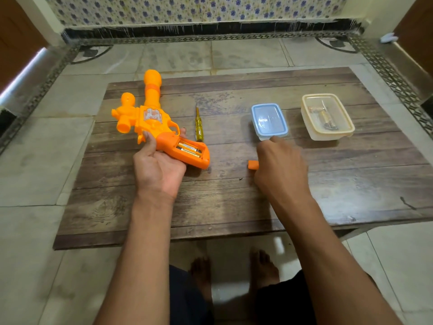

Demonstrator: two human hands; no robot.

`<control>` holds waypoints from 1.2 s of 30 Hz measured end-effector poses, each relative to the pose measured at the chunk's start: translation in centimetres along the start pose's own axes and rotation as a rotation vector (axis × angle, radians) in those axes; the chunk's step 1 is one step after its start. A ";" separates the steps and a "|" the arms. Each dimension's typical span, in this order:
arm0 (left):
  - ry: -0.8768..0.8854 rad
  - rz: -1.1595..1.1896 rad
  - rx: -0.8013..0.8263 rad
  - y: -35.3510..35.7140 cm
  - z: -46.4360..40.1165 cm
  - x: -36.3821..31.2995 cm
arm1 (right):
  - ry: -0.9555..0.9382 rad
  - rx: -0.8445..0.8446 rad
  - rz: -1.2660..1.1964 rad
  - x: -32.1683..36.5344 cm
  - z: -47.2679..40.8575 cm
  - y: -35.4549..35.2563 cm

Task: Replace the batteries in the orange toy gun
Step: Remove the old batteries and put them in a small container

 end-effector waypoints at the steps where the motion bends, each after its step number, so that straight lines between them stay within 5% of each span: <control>1: -0.003 0.002 -0.002 0.0 0.0 0.0 | 0.007 0.026 -0.017 -0.1 0.0 0.1; 10: -0.019 0.036 0.016 0.1 0.0 -0.2 | 0.088 0.212 -0.107 -0.7 -1.0 0.6; 14: -0.006 0.038 0.023 0.2 0.1 -0.3 | 0.072 0.171 -0.124 -0.8 -0.9 1.0; 20: 0.052 0.014 -0.068 -1.0 -0.7 -1.1 | -0.076 -0.131 -0.338 1.0 -1.1 1.2; 24: 0.037 0.003 -0.132 -1.7 -0.8 -1.2 | -0.216 -0.048 -0.456 3.5 -3.5 4.4; 30: -0.011 0.026 -0.173 -2.0 -1.0 -1.0 | -0.248 0.174 -0.135 6.1 -5.7 9.7; 36: 0.004 0.022 -0.202 -2.4 -0.9 -1.3 | -0.192 0.007 -0.221 6.5 -6.5 9.3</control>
Point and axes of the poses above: each hand's wrist, its own z-axis away from the middle knuckle, its own y-axis out of the palm, x = y × z, the point moved 5 cm from there along -z, towards the middle knuckle, and after that the axes turned 14 degrees about -z, right-handed, at the moved point
